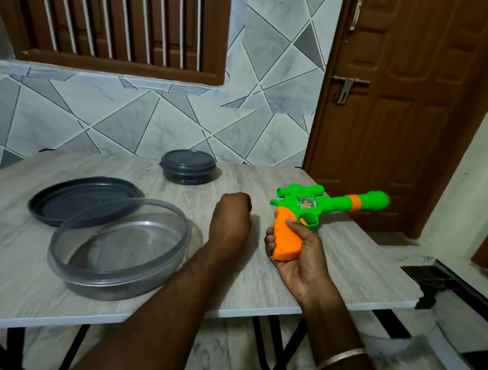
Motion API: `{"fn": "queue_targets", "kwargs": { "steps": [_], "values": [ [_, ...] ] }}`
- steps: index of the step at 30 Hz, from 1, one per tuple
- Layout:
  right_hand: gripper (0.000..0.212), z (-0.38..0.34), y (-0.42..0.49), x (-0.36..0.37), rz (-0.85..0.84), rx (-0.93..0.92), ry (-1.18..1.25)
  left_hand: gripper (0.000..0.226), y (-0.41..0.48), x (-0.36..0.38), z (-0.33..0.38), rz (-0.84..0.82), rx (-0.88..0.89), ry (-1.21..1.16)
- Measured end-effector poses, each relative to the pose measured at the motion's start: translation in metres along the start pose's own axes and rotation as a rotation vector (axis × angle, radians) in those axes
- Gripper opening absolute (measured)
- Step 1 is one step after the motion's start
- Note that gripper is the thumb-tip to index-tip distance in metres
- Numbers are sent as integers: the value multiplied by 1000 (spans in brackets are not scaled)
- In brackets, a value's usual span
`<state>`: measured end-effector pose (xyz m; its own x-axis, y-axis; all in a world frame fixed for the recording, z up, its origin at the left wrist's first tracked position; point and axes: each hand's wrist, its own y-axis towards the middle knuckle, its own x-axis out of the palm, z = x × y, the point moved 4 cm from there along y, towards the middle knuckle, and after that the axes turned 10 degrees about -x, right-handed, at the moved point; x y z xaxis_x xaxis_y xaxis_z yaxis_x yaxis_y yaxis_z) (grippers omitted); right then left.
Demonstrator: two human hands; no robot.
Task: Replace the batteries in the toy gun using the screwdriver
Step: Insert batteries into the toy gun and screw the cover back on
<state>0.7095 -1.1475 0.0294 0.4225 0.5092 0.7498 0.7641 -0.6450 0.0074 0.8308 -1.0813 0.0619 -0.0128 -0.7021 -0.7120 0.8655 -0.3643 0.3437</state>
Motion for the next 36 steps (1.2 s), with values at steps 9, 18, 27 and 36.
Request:
{"fn": "queue_targets", "kwargs": {
  "steps": [9,18,27,36],
  "values": [
    [24,0,-2,2,-16,33,10,23,5,19,-19,-107,-117,161],
    [22,-1,-6,2,-13,37,0,28,2,12,-18,-117,-106,82],
    [34,-2,-12,2,-79,30,-151,50,3,-9,9,-74,-4,-502],
    [34,-68,-32,-4,-217,189,-363,40,6,-14,21,-516,-330,-1220]
  ]
}}
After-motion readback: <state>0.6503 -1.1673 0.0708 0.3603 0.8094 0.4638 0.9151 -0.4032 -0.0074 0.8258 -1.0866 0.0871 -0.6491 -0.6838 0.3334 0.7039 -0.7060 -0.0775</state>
